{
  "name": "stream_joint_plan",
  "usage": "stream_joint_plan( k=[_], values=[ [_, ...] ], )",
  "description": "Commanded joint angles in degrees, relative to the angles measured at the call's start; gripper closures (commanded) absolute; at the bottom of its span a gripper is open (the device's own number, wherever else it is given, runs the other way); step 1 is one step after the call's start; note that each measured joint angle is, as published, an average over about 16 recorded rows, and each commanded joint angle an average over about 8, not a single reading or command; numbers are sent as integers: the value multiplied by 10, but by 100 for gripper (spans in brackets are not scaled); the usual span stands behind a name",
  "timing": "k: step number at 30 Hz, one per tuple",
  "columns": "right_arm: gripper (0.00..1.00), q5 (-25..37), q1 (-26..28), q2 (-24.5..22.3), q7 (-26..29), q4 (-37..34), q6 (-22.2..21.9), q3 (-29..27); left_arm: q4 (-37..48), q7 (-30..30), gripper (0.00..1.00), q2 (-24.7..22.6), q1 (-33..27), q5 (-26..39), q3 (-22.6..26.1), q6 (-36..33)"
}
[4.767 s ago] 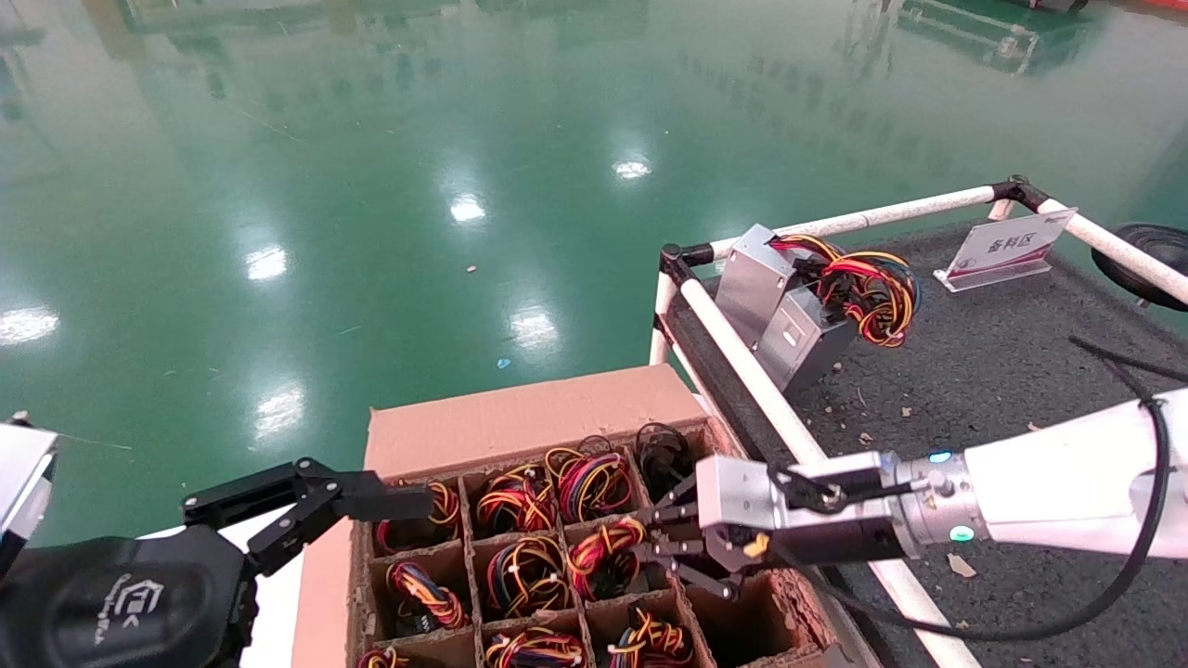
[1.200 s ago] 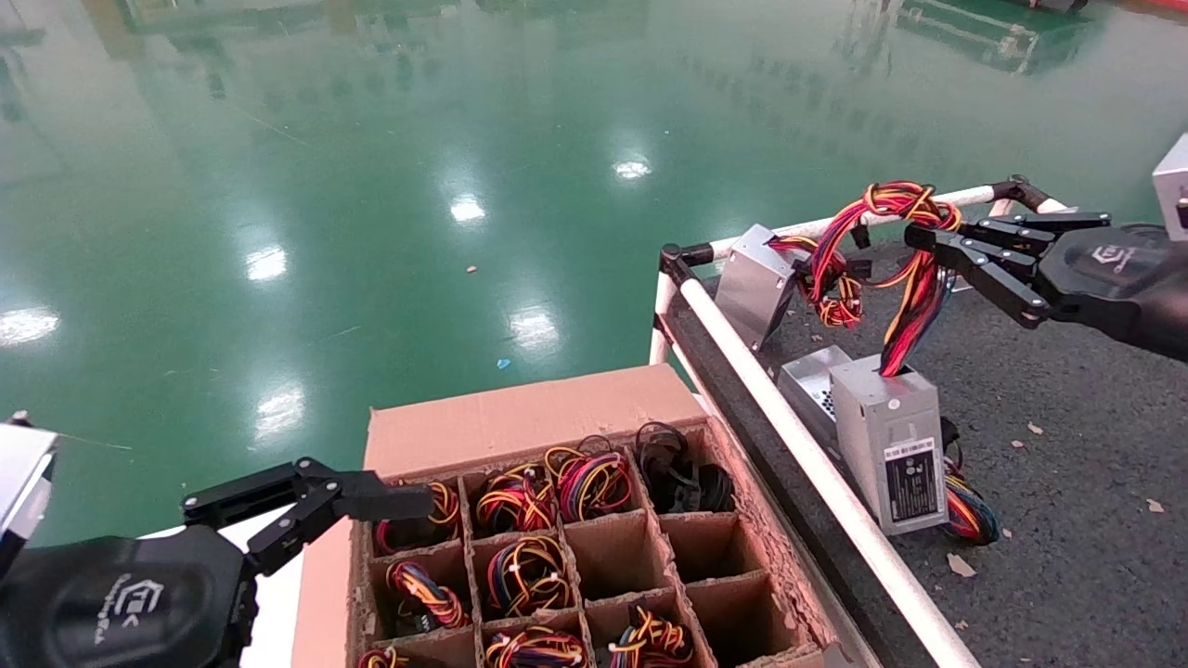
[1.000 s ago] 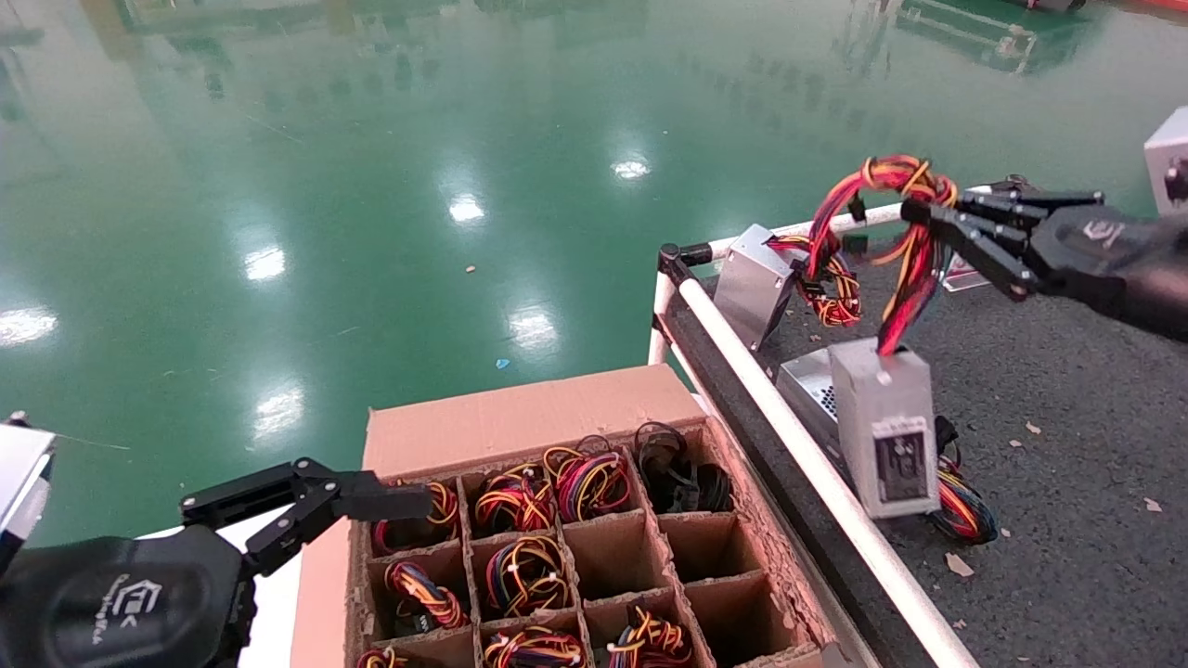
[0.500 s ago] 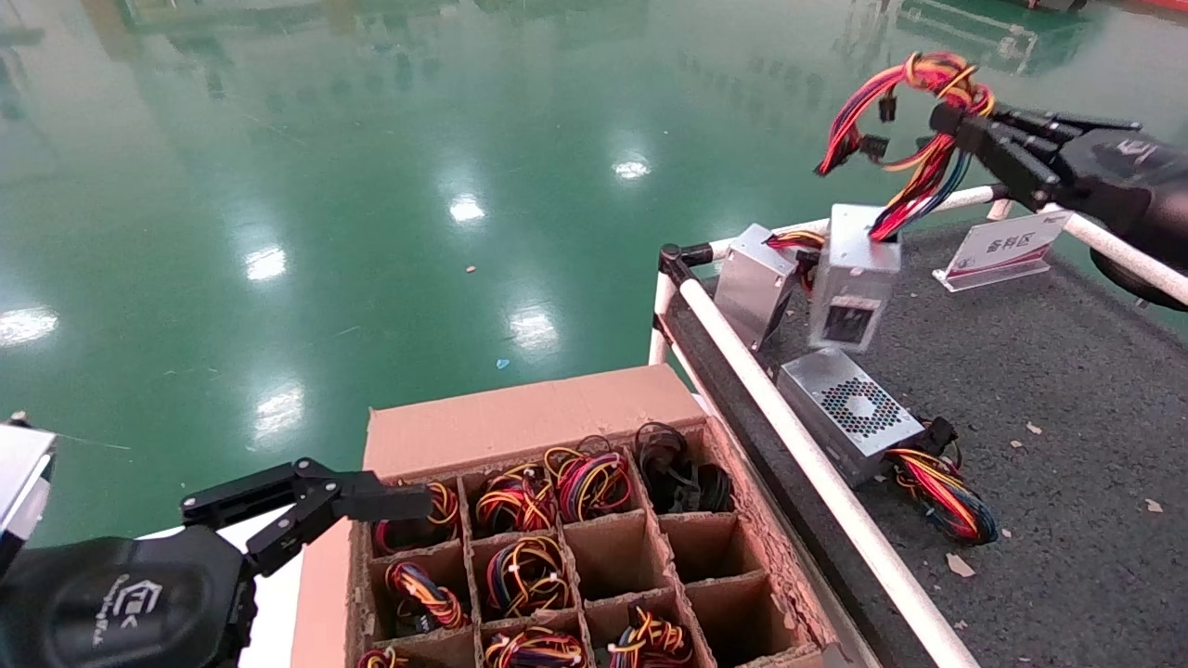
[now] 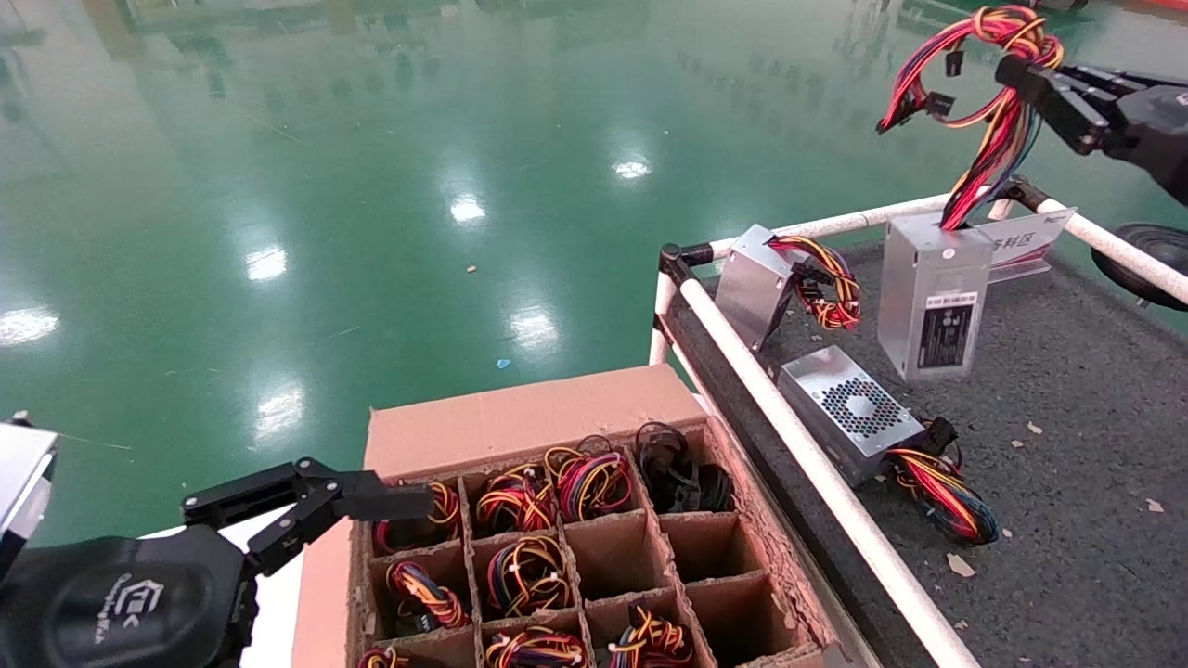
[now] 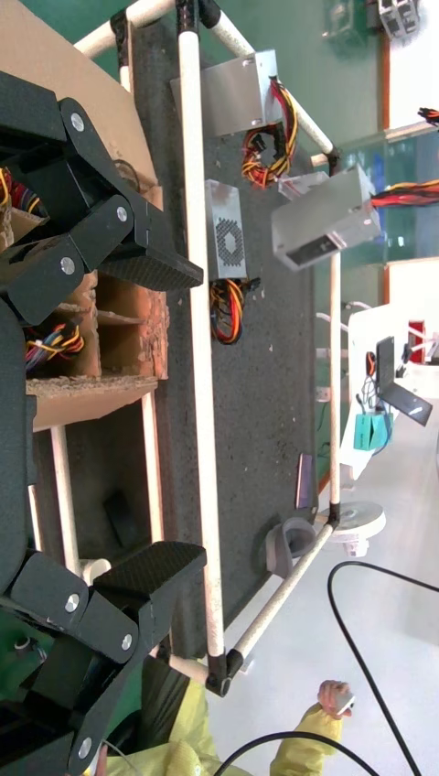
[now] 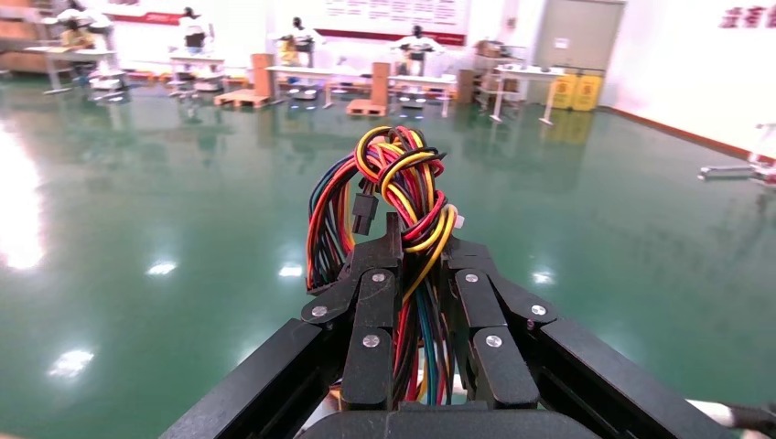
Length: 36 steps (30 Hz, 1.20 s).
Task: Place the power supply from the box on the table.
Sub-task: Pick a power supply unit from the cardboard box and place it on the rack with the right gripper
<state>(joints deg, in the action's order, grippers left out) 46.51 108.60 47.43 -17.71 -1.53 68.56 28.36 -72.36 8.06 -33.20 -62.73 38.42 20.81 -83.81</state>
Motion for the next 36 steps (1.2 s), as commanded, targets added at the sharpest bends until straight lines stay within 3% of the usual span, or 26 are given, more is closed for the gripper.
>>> stream_joint_plan(
  k=[1, 18, 36],
  values=[
    [100, -4, 2, 0, 3, -1, -12, -3, 0, 0, 0, 0, 0, 0, 0, 0],
    [100, -12, -18, 57, -12, 1, -154, -8, 0, 0, 0, 0, 0, 0, 0, 0],
    [100, -22, -53, 112, -20, 7, -220, -15, 0, 0, 0, 0, 0, 0, 0, 0]
  ],
)
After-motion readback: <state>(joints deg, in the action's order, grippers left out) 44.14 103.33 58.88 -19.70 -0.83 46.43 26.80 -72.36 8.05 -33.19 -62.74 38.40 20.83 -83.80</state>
